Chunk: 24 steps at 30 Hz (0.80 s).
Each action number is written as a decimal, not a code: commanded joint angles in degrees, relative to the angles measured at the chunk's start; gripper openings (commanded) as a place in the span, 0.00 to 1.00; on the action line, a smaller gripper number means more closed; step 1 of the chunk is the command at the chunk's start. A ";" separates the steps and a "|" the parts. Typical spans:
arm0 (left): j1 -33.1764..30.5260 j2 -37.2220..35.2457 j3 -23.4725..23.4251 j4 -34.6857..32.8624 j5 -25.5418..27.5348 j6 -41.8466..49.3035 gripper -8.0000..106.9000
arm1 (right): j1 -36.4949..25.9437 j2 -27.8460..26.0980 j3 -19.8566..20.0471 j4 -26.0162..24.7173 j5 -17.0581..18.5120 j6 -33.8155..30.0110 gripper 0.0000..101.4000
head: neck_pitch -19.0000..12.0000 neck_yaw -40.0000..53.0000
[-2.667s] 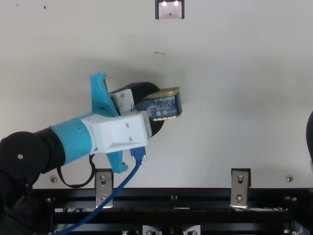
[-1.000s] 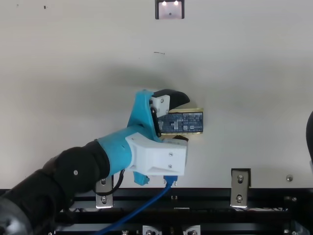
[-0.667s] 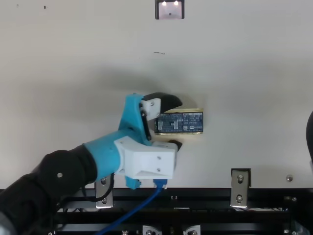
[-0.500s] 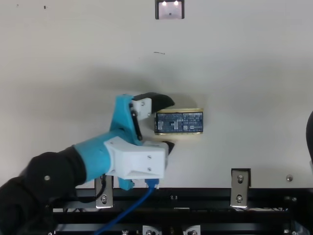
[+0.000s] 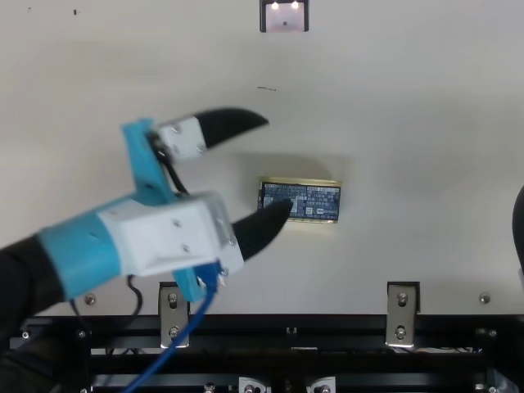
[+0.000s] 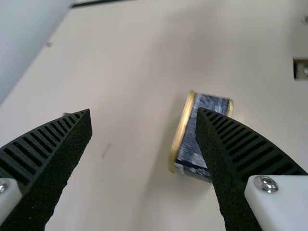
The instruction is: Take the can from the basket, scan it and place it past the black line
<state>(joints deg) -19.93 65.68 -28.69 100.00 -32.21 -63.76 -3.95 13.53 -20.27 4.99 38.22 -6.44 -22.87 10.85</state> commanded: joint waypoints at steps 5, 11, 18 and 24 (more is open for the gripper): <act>12.60 -3.02 -4.22 -0.02 -8.87 -7.69 0.85 | 0.00 0.00 0.00 0.00 0.00 0.00 1.00 | -2.13 -0.14; 25.41 -7.24 -8.74 -0.68 -16.19 -16.46 0.85 | 0.00 0.00 0.00 0.00 0.00 0.00 1.00 | -2.13 -0.14; 36.83 -10.70 -6.64 -12.70 -14.24 -14.05 0.85 | 0.00 0.00 0.00 0.00 0.00 0.00 1.00 | -2.13 -0.14; 42.54 -14.79 -1.50 -27.57 -8.39 -8.69 0.85 | 0.00 0.00 0.00 0.00 0.00 0.00 1.00 | -2.13 -0.14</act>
<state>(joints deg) 20.53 51.87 -31.62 80.72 -42.34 -73.94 -3.95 13.53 -20.27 4.99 38.22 -6.44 -22.87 10.85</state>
